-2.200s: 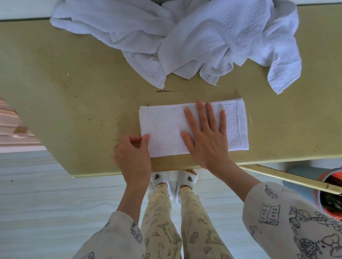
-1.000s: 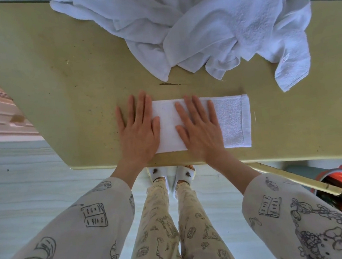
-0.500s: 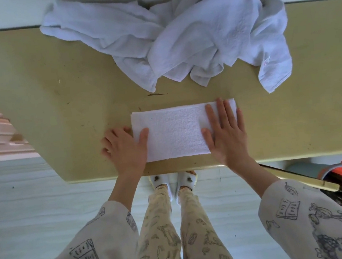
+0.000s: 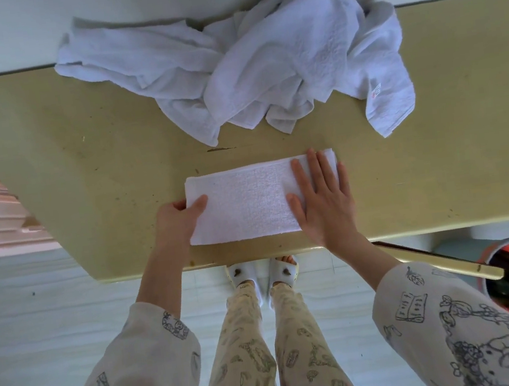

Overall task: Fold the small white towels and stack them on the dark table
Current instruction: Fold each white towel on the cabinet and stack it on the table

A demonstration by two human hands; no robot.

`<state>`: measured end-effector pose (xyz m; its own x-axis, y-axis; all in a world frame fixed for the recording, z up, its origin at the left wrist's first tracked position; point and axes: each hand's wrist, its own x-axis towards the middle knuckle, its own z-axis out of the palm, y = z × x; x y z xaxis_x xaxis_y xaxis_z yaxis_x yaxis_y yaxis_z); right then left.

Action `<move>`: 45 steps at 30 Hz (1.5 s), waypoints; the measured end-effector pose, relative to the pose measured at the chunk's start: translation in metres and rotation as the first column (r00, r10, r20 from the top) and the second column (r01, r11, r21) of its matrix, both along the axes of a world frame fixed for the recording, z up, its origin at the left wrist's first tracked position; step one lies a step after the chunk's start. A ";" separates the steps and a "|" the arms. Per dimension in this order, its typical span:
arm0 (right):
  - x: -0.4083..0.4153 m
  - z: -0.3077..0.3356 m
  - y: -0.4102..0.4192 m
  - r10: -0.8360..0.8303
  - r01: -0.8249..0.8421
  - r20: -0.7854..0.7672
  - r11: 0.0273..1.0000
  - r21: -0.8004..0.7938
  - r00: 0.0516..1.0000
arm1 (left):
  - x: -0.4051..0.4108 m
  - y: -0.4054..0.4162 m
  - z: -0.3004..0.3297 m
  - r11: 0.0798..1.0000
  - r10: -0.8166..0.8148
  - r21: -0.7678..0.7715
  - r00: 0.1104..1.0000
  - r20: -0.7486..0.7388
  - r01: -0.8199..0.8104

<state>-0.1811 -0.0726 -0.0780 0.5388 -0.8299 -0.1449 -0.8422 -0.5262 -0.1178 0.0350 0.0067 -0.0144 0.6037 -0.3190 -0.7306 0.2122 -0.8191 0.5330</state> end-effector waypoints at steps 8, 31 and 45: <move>-0.001 0.005 -0.001 0.010 -0.012 0.030 0.998 0.064 1.000 | -0.016 -0.012 0.029 0.958 -0.232 -0.070 0.895 0.382 0.278; -0.043 0.058 -0.010 -0.888 0.309 0.215 0.355 0.882 0.407 | -0.119 -0.050 -0.010 0.600 -0.496 -0.164 0.525 0.691 0.783; -0.041 0.057 -0.011 -0.871 0.429 0.207 0.410 0.805 0.445 | -0.097 -0.029 -0.031 0.318 -0.684 0.248 0.041 0.728 0.915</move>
<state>-0.2218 -0.0836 -0.0209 -0.0025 -0.7711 -0.6366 -0.5076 0.5495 -0.6636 -0.0618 -0.0227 -0.0459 0.0260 -0.9940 -0.1060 -0.9547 -0.0561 0.2922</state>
